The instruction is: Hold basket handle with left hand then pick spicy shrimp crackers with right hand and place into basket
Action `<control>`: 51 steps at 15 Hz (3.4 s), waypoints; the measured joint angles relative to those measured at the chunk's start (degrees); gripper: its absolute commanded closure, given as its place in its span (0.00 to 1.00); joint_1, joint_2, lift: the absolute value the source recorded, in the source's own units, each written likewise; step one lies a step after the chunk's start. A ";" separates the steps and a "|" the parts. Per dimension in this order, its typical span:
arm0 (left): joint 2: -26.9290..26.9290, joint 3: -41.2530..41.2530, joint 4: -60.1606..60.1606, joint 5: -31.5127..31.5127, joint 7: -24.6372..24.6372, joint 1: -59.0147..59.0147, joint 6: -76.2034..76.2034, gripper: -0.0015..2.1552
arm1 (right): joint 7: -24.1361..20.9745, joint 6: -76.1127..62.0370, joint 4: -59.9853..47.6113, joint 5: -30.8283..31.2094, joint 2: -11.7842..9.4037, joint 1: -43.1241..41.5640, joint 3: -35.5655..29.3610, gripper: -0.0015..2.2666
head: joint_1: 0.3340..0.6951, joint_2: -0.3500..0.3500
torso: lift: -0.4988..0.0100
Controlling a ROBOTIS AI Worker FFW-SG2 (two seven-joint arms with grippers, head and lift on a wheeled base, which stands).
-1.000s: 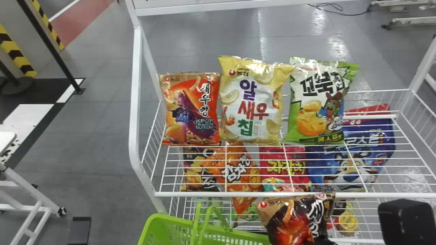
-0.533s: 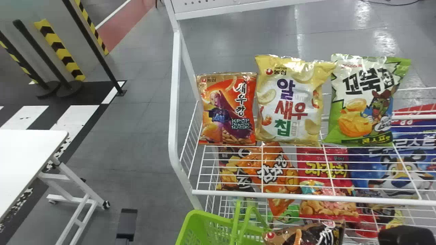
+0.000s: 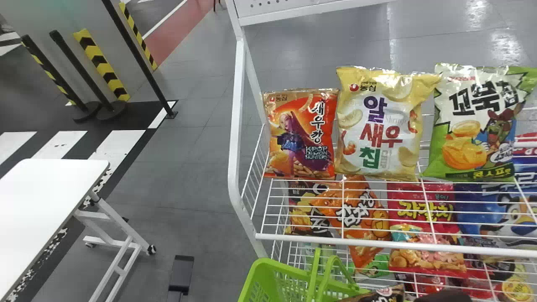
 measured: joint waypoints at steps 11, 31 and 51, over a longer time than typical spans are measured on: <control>0.18 -0.17 0.00 -0.02 -0.13 -0.09 0.00 0.88 | 0.60 -8.29 13.56 -6.81 1.27 -4.28 1.56 0.11 | 1.00 1.00 | 0.91; -0.37 -0.20 0.78 -1.75 0.24 -0.68 0.00 0.88 | 0.76 -45.69 0.17 10.21 -4.01 7.93 -6.56 0.01 | 1.00 0.85 | 0.91; -1.58 -0.01 1.47 -1.62 0.01 0.28 0.00 0.88 | 2.07 -83.17 20.05 6.52 -1.35 7.05 -15.11 0.03 | 1.00 0.60 | 0.91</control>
